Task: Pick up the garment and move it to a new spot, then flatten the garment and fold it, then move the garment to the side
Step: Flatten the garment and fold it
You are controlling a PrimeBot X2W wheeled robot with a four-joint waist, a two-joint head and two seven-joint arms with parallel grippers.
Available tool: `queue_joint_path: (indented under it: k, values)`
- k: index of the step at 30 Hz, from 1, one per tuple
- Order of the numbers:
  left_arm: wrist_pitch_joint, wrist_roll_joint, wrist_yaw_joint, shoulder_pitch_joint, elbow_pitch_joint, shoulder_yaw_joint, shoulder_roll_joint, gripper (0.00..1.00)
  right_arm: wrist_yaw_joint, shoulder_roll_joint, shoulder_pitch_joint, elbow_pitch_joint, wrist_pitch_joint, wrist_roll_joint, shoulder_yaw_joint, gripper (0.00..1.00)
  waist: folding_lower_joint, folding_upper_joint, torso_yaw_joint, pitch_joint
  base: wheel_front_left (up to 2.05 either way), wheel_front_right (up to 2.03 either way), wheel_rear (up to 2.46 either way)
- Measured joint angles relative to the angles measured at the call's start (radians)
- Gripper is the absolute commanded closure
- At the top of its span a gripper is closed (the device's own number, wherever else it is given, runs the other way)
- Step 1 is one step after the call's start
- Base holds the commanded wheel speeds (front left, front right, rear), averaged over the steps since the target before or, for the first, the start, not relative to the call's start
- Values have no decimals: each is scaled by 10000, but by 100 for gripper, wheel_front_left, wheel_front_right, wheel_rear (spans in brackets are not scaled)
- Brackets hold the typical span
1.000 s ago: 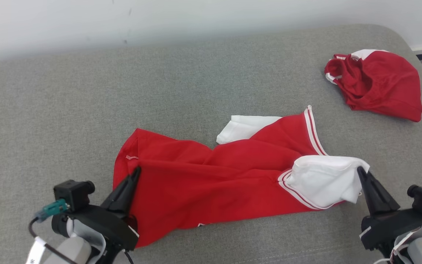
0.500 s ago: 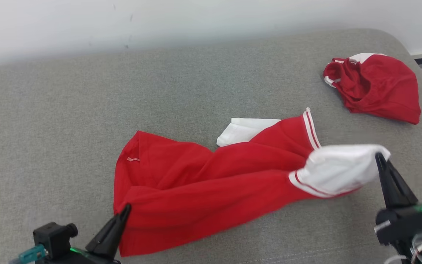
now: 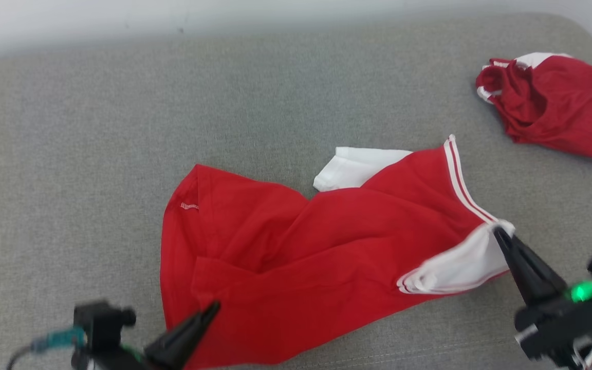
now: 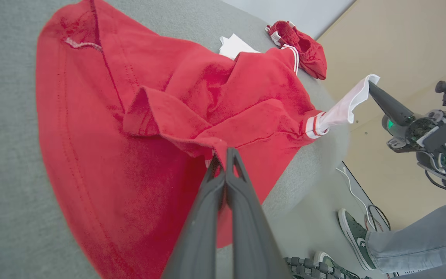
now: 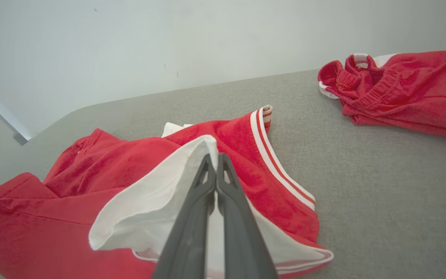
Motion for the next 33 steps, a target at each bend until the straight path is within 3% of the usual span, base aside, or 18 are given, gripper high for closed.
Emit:
queue_joint_path:
  k: [7,13,19,23,27,33]
  values:
    - [1979,-1684,0,-2792,-73,138,543,100,0,17,-3056,-176,844,744,1007,100,0,0,-25,752,0,0,0]
    - [3703,-2638,0,-6441,1555,1049,203,100,-2,546,-6683,1269,1843,1839,869,100,2,1,-83,1556,0,0,0]
    - [3430,-1544,357,-11175,3005,3047,-732,100,0,2351,-11160,2796,1716,2943,-1313,100,3,1,-129,2405,0,0,0]
    - [2708,-796,169,-13658,4454,3212,-823,100,-2,2924,-13530,3593,1057,3499,-1718,100,6,2,-162,2876,0,0,0]
    - [1879,-600,8,-13702,5154,3076,-1074,100,0,2725,-13824,3661,560,3889,-1423,100,3,2,-167,2911,0,0,0]
    - [1628,-909,-2,-11007,5093,2111,-1221,100,-2,1893,-11430,2963,412,4495,-1022,100,3,2,-70,2434,0,0,0]
